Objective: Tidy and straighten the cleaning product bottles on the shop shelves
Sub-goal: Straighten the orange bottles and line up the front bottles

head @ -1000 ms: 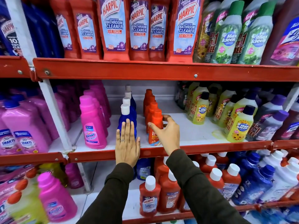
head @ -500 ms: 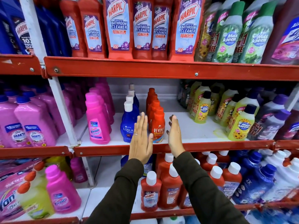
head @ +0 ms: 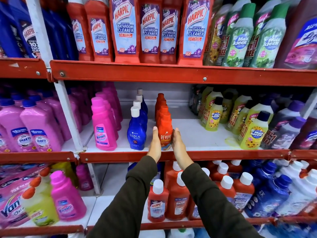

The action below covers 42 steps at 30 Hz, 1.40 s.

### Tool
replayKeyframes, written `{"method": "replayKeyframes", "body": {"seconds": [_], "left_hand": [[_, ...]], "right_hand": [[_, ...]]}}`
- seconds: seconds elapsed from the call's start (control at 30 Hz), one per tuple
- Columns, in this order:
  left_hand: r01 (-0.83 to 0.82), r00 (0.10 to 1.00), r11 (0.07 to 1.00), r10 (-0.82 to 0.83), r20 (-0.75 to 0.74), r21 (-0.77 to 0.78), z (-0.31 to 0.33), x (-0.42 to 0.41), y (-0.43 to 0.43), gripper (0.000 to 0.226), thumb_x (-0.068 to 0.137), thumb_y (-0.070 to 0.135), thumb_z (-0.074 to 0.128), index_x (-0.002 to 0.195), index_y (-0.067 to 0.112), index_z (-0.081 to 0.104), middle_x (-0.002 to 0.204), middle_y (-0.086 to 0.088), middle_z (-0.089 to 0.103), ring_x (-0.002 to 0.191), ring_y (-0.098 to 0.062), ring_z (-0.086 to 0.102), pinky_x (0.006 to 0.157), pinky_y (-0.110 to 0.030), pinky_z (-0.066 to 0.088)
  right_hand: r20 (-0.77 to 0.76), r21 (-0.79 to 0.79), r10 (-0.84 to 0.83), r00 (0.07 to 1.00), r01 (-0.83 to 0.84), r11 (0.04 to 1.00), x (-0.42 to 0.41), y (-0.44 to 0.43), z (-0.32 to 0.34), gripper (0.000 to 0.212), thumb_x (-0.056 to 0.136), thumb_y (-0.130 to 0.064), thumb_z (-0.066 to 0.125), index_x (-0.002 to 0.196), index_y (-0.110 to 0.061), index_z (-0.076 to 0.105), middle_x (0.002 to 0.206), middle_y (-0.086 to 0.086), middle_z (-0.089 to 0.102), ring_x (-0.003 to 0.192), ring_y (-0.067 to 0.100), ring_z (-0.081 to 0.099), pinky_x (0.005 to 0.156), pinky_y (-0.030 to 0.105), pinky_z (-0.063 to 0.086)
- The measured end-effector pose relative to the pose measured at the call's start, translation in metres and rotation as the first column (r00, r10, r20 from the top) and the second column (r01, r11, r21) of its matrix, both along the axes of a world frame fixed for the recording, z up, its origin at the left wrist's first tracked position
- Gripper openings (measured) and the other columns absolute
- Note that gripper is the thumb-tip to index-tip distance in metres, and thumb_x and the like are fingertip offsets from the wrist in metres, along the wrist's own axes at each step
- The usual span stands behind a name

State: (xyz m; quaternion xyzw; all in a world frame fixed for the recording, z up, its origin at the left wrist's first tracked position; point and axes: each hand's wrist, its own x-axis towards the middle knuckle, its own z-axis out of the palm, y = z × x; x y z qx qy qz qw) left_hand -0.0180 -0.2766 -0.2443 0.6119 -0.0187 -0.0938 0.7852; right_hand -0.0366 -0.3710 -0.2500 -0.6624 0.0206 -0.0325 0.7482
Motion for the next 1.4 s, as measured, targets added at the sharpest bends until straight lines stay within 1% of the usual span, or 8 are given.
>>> {"method": "replayKeyframes", "body": {"seconds": [0.23,0.43,0.63,0.8,0.97,1.07,1.17,1.4], "left_hand": [[0.005,1.000,1.000,-0.005,0.008,0.016,-0.005,0.001,-0.003,0.072,0.102,0.064,0.020,0.158,0.020,0.033,0.155,-0.011,0.048,0.140,-0.028,0.049,0.122,-0.048,0.036],[-0.077,0.993,0.994,0.070,0.096,0.076,-0.006,-0.008,-0.003,0.070,0.104,0.061,0.018,0.160,0.023,0.028,0.160,-0.007,0.042,0.146,-0.024,0.044,0.124,-0.049,0.032],[-0.306,0.895,0.951,0.274,0.351,0.040,-0.014,-0.027,0.013,0.052,0.109,0.047,0.026,0.152,0.026,0.044,0.150,0.007,0.053,0.121,0.021,0.049,0.096,0.001,0.035],[-0.452,0.780,0.890,0.428,0.457,-0.060,-0.016,-0.044,0.039,0.041,0.108,0.039,0.027,0.130,0.033,0.061,0.128,0.010,0.067,0.124,-0.006,0.060,0.108,-0.027,0.045],[-0.598,0.699,0.800,0.550,0.457,-0.049,-0.005,-0.032,0.073,0.042,0.111,0.031,0.027,0.144,0.022,0.051,0.143,0.005,0.049,0.137,-0.010,0.045,0.110,-0.014,0.034],[-0.498,0.822,0.866,0.461,0.334,0.031,0.002,-0.017,0.089,0.051,0.111,0.037,0.024,0.158,0.019,0.033,0.163,0.000,0.034,0.149,-0.009,0.030,0.113,-0.020,0.023],[-0.307,0.943,0.952,0.306,0.132,-0.010,0.008,-0.004,0.097,0.060,0.109,0.046,0.022,0.160,0.015,0.027,0.164,-0.005,0.035,0.147,-0.011,0.035,0.109,-0.022,0.029],[-0.212,0.972,0.977,0.213,0.096,-0.023,0.006,0.002,0.108,0.063,0.108,0.051,0.020,0.154,0.012,0.041,0.151,-0.012,0.054,0.140,-0.023,0.051,0.122,-0.046,0.036]], "right_hand": [[-0.002,-0.093,-0.010,1.000,0.010,0.996,-0.003,0.001,0.000,0.051,0.102,-0.061,0.022,0.142,-0.037,0.042,0.111,-0.022,0.060,0.091,-0.009,0.062,0.064,0.004,0.052],[0.050,-0.097,-0.048,0.998,0.053,0.994,-0.011,0.003,0.007,0.060,0.105,-0.056,0.022,0.155,-0.025,0.032,0.155,0.000,0.043,0.123,0.003,0.052,0.106,0.025,0.038],[0.343,-0.203,-0.252,0.905,0.333,0.921,-0.026,0.023,0.010,0.049,0.107,-0.046,0.031,0.152,-0.028,0.036,0.150,0.001,0.034,0.143,0.015,0.033,0.119,0.037,0.030],[0.417,-0.152,-0.186,0.890,0.270,0.951,-0.039,0.056,0.006,0.043,0.107,-0.044,0.032,0.145,-0.032,0.047,0.145,-0.007,0.043,0.139,0.003,0.040,0.115,0.023,0.031],[0.213,-0.025,-0.114,0.970,0.122,0.992,-0.029,0.090,0.005,0.053,0.108,-0.047,0.026,0.157,-0.027,0.028,0.164,-0.007,0.029,0.151,0.009,0.026,0.126,0.036,0.022],[0.108,0.054,-0.088,0.990,0.082,0.995,-0.021,0.101,0.005,0.055,0.106,-0.053,0.027,0.156,-0.031,0.026,0.146,-0.018,0.041,0.128,-0.008,0.045,0.100,0.012,0.040],[0.082,0.090,-0.077,0.994,0.070,0.993,-0.019,0.105,0.006,0.026,0.105,-0.054,0.028,0.118,-0.045,0.049,0.106,-0.031,0.056,0.079,-0.026,0.063,0.061,-0.001,0.048],[0.086,0.072,-0.026,0.996,0.019,0.997,-0.013,0.112,0.008,0.038,0.104,-0.056,0.024,0.124,-0.039,0.052,0.109,-0.028,0.067,0.092,-0.019,0.067,0.068,0.003,0.051]]}}
